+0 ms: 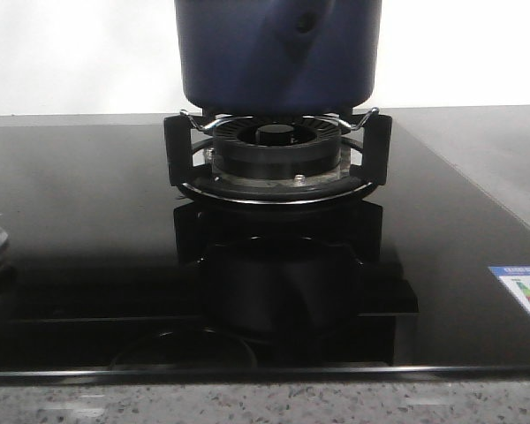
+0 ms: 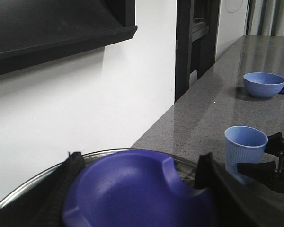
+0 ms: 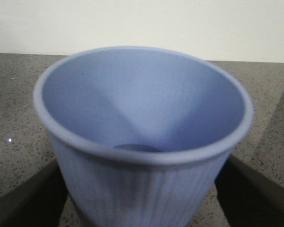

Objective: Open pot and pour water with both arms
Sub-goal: 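Lower right gripper around the light blue ribbed cup and grasp it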

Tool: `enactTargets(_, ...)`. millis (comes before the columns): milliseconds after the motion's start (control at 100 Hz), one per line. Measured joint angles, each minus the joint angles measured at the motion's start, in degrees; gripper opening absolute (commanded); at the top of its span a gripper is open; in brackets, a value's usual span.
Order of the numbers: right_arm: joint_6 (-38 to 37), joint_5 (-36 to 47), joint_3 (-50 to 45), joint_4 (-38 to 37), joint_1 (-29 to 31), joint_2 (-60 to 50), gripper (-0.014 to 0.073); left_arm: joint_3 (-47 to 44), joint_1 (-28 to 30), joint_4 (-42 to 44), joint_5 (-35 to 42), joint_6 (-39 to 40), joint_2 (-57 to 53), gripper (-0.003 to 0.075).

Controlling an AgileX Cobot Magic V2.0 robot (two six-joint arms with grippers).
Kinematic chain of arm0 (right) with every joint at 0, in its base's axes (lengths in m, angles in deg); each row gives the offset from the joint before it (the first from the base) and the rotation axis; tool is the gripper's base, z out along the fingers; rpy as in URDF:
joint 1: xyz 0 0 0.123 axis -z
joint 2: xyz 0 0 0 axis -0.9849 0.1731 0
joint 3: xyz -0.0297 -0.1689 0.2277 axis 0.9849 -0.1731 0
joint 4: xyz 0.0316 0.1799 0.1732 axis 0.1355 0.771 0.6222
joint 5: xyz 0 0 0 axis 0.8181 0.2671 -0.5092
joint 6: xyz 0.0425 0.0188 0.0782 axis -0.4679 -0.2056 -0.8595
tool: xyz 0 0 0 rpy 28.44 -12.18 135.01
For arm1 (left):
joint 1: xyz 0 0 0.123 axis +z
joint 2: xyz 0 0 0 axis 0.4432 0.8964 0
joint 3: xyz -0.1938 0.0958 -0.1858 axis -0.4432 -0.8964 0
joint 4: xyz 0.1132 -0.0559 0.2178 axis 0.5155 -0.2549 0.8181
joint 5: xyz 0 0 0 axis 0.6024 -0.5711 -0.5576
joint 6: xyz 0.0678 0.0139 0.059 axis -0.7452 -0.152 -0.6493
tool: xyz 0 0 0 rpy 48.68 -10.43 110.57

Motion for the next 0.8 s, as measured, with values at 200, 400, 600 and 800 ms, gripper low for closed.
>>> enactTargets(200, 0.3, 0.2, 0.0, 0.1, -0.1, 0.0, 0.0566, 0.0, 0.0, 0.0, -0.3, 0.0, 0.0, 0.0253)
enactTargets(400, 0.2, 1.7, 0.0, 0.1, -0.1, 0.0, 0.0566, 0.0, 0.0, 0.0, -0.5, 0.0, 0.0, 0.0253)
enactTargets(600, 0.2, 3.9, 0.0, 0.1, -0.1, 0.0, 0.0595, 0.0, 0.0, -0.1, -0.6, 0.0, 0.0, 0.0253)
enactTargets(800, 0.2, 3.7, 0.0, 0.3, -0.1, 0.0, 0.0639, 0.0, 0.0, -0.2, -0.6, 0.0, 0.0, 0.0253)
